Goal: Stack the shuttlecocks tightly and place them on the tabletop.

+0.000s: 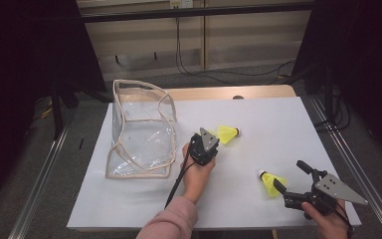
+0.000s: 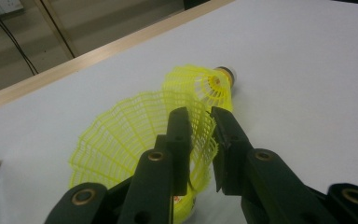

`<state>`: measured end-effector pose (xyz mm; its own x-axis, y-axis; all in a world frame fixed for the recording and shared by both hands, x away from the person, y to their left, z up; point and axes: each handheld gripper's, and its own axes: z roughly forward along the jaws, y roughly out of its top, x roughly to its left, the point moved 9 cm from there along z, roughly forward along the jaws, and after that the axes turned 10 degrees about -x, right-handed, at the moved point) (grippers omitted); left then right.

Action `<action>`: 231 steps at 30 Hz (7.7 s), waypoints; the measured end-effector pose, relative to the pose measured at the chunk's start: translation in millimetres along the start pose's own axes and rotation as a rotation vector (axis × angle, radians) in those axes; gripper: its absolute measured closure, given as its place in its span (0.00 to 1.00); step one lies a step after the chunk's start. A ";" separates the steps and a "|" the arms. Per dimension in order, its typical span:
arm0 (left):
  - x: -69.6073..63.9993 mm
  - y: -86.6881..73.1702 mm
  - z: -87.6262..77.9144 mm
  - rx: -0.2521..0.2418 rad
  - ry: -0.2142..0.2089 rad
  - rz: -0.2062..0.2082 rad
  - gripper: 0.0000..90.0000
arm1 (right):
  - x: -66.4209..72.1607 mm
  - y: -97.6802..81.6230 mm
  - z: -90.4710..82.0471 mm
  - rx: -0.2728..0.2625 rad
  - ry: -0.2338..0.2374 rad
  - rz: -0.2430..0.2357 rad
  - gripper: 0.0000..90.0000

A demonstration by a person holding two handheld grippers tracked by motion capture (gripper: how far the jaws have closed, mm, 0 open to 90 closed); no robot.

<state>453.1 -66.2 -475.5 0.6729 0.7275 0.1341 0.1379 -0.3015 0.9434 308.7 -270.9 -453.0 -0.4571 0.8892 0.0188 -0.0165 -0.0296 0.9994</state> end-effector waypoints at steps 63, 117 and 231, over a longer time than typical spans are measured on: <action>-35.8 17.5 -1.9 0.002 -0.212 -0.157 0.87 | -0.2 -0.1 -0.1 -0.001 0.002 0.002 0.03; -21.8 16.5 26.2 0.113 -0.212 -0.090 0.98 | -3.0 -0.8 -2.5 0.004 -0.010 0.004 0.03; 2.4 22.6 15.8 0.123 -0.160 -0.157 0.94 | -3.8 -1.2 -3.6 0.006 -0.010 -0.001 0.03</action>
<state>469.3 -80.9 -458.7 0.7418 0.6670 -0.0698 0.3301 -0.2724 0.9038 307.3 -275.8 -454.3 -0.4483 0.8937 0.0185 -0.0116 -0.0266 0.9996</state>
